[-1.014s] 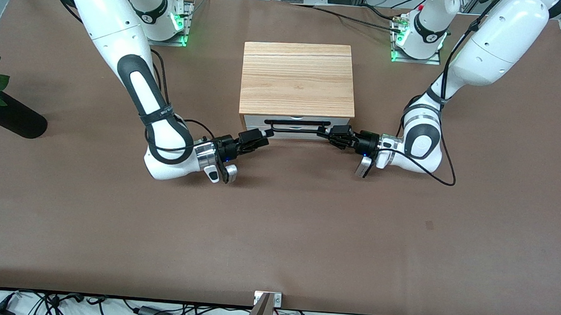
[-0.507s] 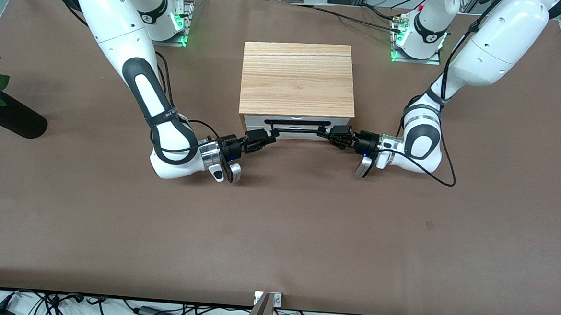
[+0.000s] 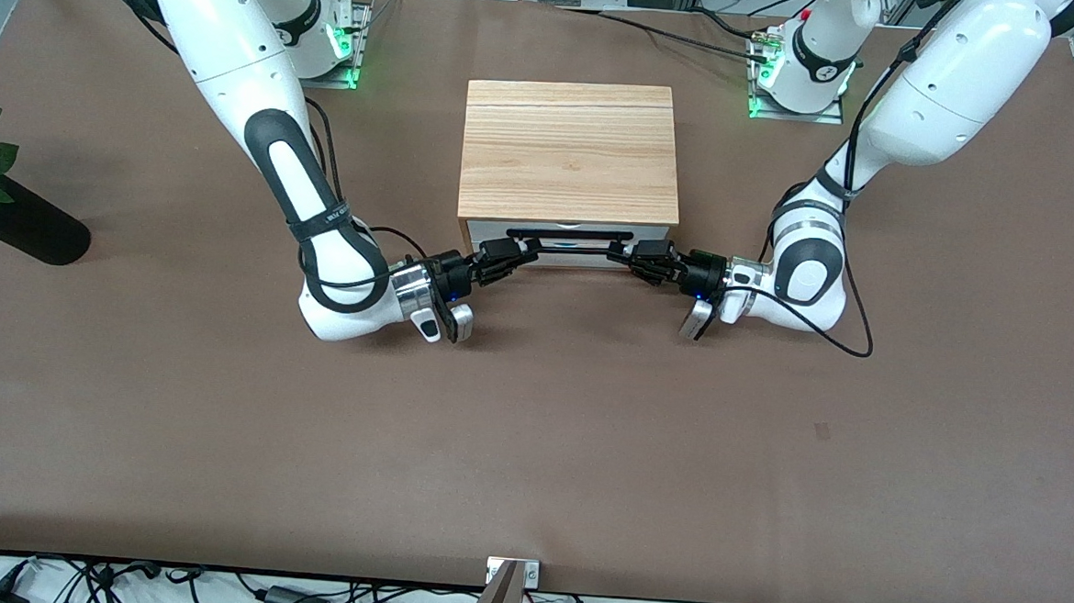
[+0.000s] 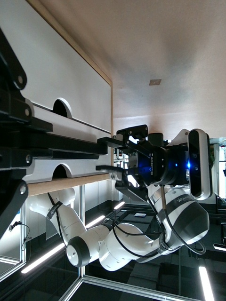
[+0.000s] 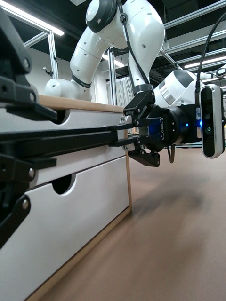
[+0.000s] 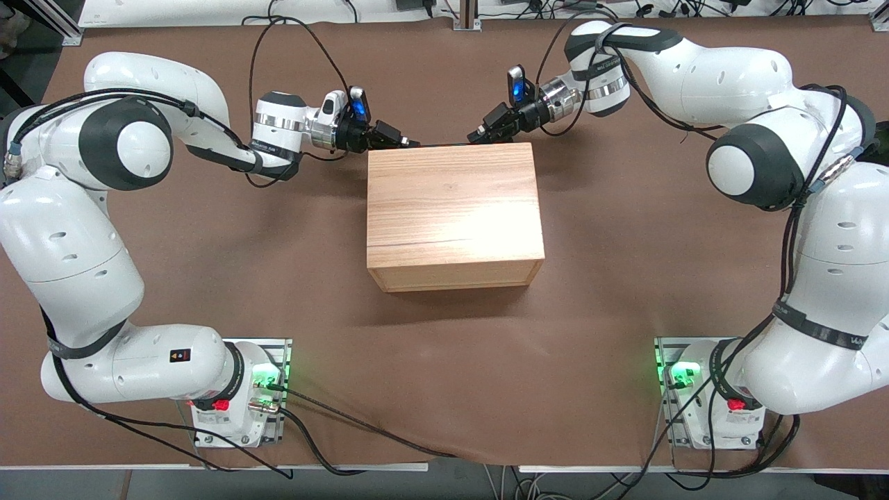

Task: Pull top drawer with both arms simultaneously
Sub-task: 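Close both grippers on the ends of the black handle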

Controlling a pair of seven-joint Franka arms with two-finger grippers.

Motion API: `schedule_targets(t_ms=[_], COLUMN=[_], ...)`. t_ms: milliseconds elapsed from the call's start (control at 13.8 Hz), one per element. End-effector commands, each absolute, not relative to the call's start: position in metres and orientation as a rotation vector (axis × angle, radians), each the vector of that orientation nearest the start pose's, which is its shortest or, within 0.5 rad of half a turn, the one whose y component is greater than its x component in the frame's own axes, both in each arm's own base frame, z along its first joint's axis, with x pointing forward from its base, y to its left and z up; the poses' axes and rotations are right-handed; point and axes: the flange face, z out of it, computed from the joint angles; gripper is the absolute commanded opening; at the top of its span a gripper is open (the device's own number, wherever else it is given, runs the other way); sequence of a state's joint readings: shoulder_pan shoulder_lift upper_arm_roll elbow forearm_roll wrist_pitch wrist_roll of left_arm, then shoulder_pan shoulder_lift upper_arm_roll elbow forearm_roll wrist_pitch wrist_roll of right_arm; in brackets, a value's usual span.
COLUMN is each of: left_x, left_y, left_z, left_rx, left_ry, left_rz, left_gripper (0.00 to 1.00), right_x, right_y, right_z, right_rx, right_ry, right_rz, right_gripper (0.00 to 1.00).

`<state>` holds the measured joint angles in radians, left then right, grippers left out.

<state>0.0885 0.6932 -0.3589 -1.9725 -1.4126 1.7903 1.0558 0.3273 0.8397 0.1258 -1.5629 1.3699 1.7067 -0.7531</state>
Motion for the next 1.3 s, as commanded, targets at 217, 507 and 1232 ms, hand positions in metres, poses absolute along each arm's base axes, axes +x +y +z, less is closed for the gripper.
schedule_targets(t_ms=[217, 507, 1232], left_x=[0.518, 0.519, 0.52], left_y=[-0.234, -0.235, -0.236], left_z=[0.161, 0.162, 0.163], left_rx=[1.574, 1.574, 1.576], left_ry=[-0.155, -0.157, -0.154], left_rz=[-0.202, -0.201, -0.205], left_gripper=[0.01, 0.01, 0.01], right_x=[0.564, 0.558, 0.571], right_y=[0.368, 0.361, 0.345], right_z=[0.18, 0.174, 0.162], right_rx=[-1.654, -1.643, -1.662], right_ry=[-0.402, -0.454, -0.429], right_rz=[0.389, 0.4, 0.378], right_gripper=[0.32, 0.27, 0.06])
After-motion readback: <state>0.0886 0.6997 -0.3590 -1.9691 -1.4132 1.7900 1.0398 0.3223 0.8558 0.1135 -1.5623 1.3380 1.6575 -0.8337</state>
